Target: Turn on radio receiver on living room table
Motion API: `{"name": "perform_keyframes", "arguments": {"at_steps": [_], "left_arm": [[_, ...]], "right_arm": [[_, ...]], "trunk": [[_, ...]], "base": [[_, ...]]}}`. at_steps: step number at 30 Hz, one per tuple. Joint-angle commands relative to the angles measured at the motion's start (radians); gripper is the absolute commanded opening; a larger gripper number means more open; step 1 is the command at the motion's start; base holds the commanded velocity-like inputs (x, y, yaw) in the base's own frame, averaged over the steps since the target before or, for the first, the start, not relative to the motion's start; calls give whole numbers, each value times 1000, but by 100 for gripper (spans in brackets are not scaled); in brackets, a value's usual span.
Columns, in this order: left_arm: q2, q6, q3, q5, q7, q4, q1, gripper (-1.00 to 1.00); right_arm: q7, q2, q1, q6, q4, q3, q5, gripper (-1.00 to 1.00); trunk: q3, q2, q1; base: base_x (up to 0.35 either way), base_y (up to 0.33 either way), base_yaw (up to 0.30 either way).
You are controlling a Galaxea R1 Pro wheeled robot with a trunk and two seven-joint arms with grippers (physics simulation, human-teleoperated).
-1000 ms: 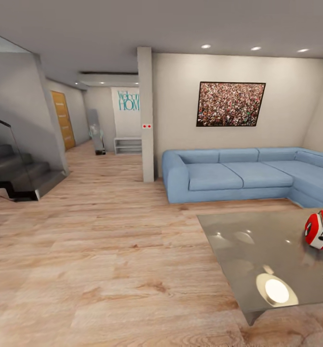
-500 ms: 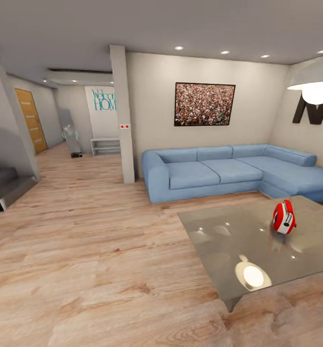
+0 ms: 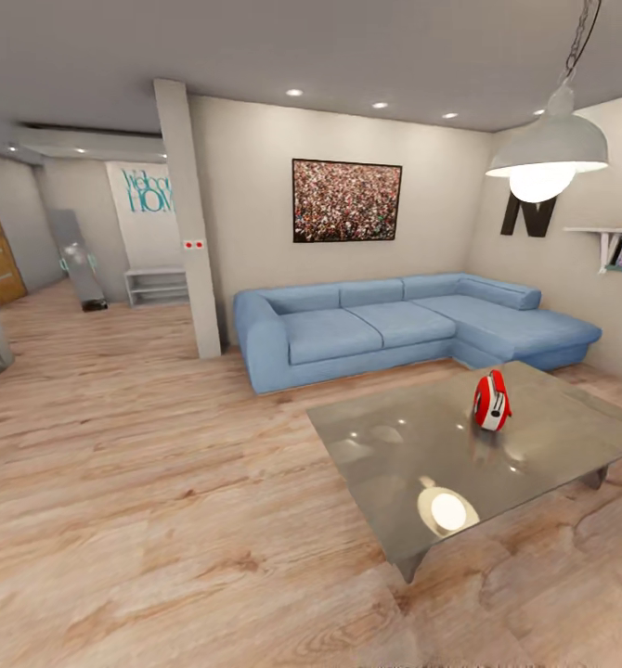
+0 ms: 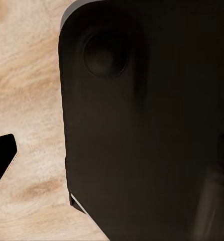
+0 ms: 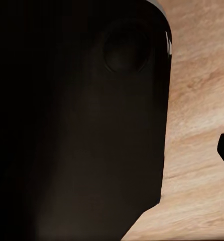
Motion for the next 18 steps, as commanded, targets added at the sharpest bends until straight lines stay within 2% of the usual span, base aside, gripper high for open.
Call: {"name": "perform_keyframes", "arguments": {"at_steps": [1,18], "left_arm": [[0,0,0,0,0,0,0,100],[0,0,2,0,0,0,0,100]], "right_arm": [[0,0,0,0,0,0,0,100],[0,0,0,0,0,0,0,100]], "trunk": [[0,0,0],[0,0,0]], "base": [[0,0,-288],[0,0,-288]]}}
